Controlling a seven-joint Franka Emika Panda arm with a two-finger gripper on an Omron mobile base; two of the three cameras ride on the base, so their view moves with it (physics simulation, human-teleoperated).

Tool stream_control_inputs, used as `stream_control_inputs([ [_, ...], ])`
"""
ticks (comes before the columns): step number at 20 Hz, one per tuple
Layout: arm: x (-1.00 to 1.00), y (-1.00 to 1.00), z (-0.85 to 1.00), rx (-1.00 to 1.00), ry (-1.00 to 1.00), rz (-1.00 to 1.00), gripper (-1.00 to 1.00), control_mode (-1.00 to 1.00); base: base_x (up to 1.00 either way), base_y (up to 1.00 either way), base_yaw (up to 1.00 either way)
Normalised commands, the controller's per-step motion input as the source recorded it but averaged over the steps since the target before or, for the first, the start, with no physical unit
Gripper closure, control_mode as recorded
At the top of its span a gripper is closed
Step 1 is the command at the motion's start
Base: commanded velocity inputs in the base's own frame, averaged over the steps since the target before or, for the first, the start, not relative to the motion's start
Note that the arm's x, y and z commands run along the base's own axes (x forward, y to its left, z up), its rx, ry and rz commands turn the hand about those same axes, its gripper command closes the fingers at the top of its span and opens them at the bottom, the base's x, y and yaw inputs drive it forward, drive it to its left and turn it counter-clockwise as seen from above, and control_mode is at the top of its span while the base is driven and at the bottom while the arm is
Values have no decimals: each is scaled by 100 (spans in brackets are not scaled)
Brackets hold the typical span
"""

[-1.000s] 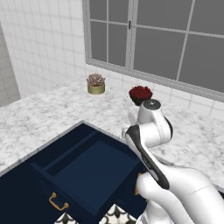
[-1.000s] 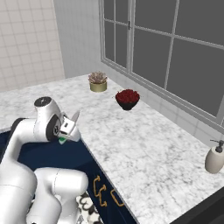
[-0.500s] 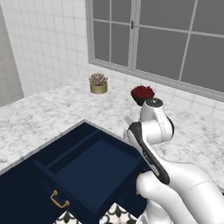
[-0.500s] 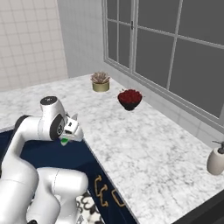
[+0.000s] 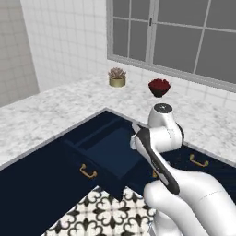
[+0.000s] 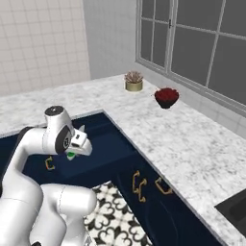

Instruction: Pick up the knife from the drawer and place it on the cutting board. Then place the meat from the plate to the cutting board.

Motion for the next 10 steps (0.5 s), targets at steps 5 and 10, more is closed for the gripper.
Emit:
stream_control_inputs([
  [5,0,0,0,0,0,0,100,100,-11,100,29],
  [10,0,0,0,0,0,0,100,100,14,100,51],
])
